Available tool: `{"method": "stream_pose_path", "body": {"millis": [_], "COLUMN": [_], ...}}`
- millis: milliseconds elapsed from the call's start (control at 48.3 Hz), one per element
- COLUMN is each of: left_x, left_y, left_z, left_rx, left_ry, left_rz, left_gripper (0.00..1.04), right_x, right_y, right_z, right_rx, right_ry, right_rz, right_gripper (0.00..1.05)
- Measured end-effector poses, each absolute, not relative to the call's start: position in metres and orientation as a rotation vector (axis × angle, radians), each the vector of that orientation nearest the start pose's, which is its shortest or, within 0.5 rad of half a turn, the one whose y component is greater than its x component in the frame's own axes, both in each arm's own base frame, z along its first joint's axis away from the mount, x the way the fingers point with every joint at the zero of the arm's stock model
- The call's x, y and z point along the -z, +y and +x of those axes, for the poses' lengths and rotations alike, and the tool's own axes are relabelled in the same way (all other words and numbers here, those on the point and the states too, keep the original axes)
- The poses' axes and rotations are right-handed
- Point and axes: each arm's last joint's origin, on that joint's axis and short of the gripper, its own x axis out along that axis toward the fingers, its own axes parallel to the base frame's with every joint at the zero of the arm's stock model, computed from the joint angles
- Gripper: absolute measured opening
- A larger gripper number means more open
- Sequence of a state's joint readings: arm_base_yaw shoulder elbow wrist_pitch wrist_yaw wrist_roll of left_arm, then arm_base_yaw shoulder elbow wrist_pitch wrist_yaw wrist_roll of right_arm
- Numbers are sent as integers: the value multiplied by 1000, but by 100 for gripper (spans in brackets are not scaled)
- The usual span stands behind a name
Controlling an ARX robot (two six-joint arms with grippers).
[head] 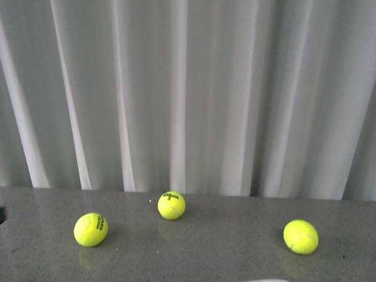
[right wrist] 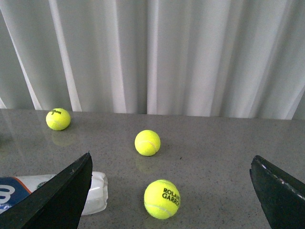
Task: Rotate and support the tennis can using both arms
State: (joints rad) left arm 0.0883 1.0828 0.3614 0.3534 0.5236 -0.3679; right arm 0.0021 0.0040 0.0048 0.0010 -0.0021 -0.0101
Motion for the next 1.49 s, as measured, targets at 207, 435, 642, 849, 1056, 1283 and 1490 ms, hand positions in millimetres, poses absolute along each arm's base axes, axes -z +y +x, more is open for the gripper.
{"method": "stream_pose_path", "body": {"millis": [207,435,642,849,1056,1283,1490], "left_x": [-140,-96,-83,-75,-67,-61,-51], "left_y": [-9,-30,-49,-69,-88,-104,-116], "left_z": [258,289,299,308,322,329,337], "left_rx": [472,535,609,685,731,776,768], "left_ry": [665,830,879,896,905,929,957], "left_rz": [-494,-498,-494,-509,-520,-551,-601], "left_gripper": [98,98,98,98,98,98,92], "right_x": [-165,-165,-165,-165,-165,-165,-165], "right_y": [0,0,0,0,0,0,0], "right_z": [98,98,98,98,98,98,98], "right_rx": [-4,-4,-4,-4,-4,-4,-4], "right_ry": [-1,-1,-1,-2,-1,-1,-1], "right_rz": [-10,-10,-10,-10,-10,-10,-10], "right_gripper": [98,98,98,98,98,98,98]}}
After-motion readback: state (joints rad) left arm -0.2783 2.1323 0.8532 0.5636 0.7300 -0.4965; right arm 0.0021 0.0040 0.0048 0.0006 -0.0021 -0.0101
